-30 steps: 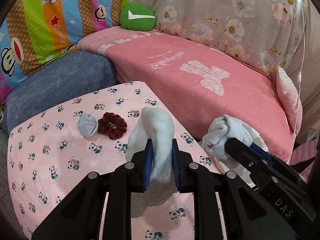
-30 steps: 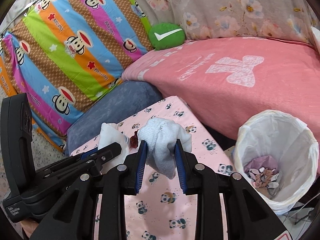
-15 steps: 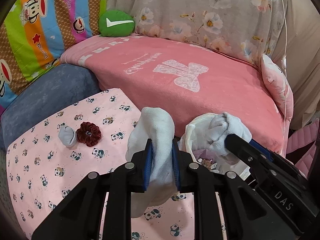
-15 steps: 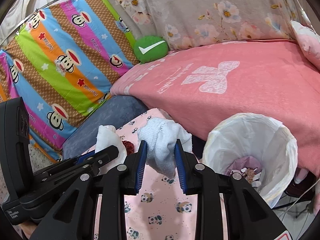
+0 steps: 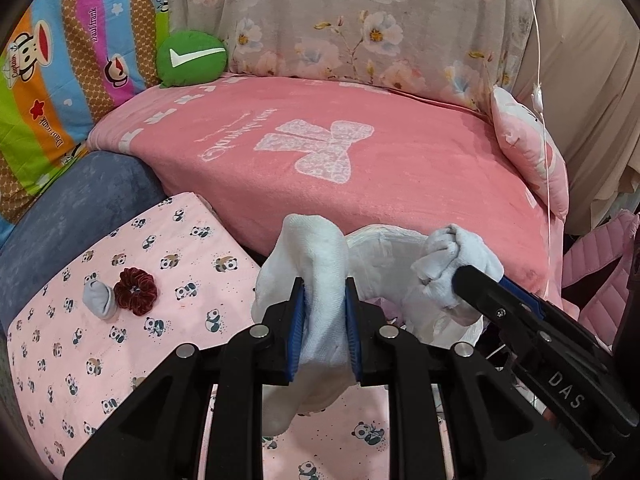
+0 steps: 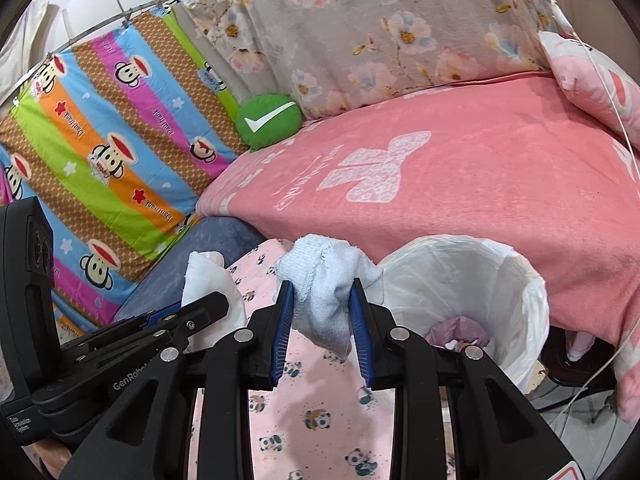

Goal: Collect trash
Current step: 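Lift and carry the glove with the left tool while the right tool carries the sock to the bin, then open the left tool over the bin while the right tool releases the sock inside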

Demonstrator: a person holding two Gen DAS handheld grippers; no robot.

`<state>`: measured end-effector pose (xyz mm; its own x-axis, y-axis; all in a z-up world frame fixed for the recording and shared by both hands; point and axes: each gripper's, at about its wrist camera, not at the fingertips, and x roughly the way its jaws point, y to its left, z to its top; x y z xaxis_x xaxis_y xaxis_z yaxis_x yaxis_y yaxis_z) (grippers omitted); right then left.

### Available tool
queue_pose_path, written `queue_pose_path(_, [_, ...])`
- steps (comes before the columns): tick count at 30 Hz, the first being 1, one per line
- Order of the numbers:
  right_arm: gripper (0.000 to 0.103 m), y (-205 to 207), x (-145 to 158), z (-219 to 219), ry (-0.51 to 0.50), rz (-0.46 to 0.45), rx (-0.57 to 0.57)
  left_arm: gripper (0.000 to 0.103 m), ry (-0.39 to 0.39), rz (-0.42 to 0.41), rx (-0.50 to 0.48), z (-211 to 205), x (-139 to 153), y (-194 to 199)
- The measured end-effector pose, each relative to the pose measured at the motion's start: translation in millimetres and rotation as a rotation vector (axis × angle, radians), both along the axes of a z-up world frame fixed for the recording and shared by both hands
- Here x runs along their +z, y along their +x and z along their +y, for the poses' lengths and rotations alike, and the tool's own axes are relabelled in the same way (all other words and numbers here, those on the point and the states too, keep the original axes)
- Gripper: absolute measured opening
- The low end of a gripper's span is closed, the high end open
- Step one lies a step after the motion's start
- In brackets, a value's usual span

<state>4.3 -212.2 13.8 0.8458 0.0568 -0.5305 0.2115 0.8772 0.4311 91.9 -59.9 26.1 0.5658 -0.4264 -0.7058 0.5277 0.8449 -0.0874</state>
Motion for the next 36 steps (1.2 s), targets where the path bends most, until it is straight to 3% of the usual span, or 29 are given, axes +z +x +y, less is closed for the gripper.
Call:
queue_pose_path(26, [0.029,-13.7,-22.3,-73.2,0.040,0.035,-0.137,0.020,0.025,0.044,-0.133,-75.5,-15.4,6.8])
queue_pose_path(31, [0.029,-12.5,-25.5,-77.3,0.038,0.044,-0.147,0.037,0.015,0.030,-0.135,-79.7,-16.0,7.9])
queue_pose_path(33, [0.029,-11.1,-27.0,-78.9,0.036,0.050,-0.150,0.056,0.013,0.012,-0.128,-80.1,-14.0,7.2])
queue_pose_path(36, [0.029,-8.6,-26.8,-78.1,0.010,0.060,-0.155,0.063,0.007,-0.008,-0.113,-78.4,-10.8,8.0])
